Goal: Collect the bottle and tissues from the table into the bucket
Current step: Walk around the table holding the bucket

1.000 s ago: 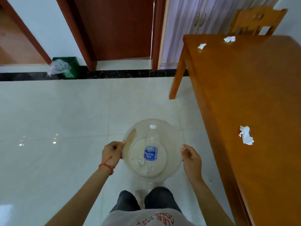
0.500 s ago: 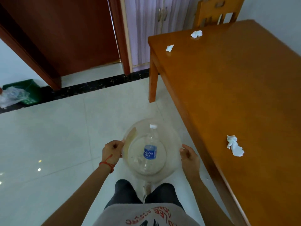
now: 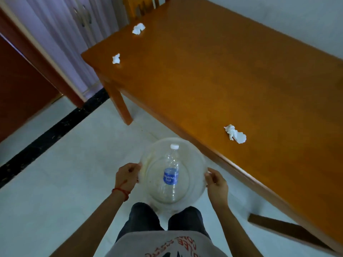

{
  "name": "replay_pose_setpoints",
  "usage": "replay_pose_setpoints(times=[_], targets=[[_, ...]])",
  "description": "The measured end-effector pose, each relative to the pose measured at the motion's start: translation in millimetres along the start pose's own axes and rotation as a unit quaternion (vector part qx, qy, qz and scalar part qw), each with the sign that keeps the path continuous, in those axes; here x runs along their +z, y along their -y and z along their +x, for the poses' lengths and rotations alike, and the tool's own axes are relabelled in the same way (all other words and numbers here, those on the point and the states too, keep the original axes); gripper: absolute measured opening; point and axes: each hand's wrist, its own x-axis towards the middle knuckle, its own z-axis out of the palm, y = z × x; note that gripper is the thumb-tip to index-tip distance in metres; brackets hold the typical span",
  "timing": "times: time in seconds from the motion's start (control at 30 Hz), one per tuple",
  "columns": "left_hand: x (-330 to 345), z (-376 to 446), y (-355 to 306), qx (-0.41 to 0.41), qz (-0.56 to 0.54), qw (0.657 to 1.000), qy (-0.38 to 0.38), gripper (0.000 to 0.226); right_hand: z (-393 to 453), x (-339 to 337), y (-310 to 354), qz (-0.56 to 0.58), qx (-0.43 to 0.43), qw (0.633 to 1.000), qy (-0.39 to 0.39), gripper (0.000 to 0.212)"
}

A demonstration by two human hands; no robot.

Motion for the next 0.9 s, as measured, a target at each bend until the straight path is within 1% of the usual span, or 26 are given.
replay_pose_setpoints(times=[0.17,0.3,0.4,0.6,0.77,0.9], targets=[[9,15,-20,0.038,0.013,0.997,0.071,0.019,-16,-2,-10,0.038,0.038,0.996,-0.071,0.026],[23,23,-30,0.059,0.034,0.99,0.125,0.021,-30,-7,-18,0.063,0.067,0.988,-0.124,0.026],[37,28,-37,0.073,0.058,0.985,0.148,0.023,-34,-15,-23,0.068,0.085,0.983,-0.151,0.027],[53,27,-41,0.108,0.089,0.977,0.163,0.03,-36,-30,-36,0.046,0.093,0.984,-0.148,0.026],[57,25,-40,0.119,0.101,0.973,0.168,0.025,-34,-39,-38,0.022,0.083,0.988,-0.13,0.027],[57,25,-40,0.121,0.098,0.973,0.171,0.022,-14,-52,-25,-0.01,0.055,0.986,-0.157,0.029]])
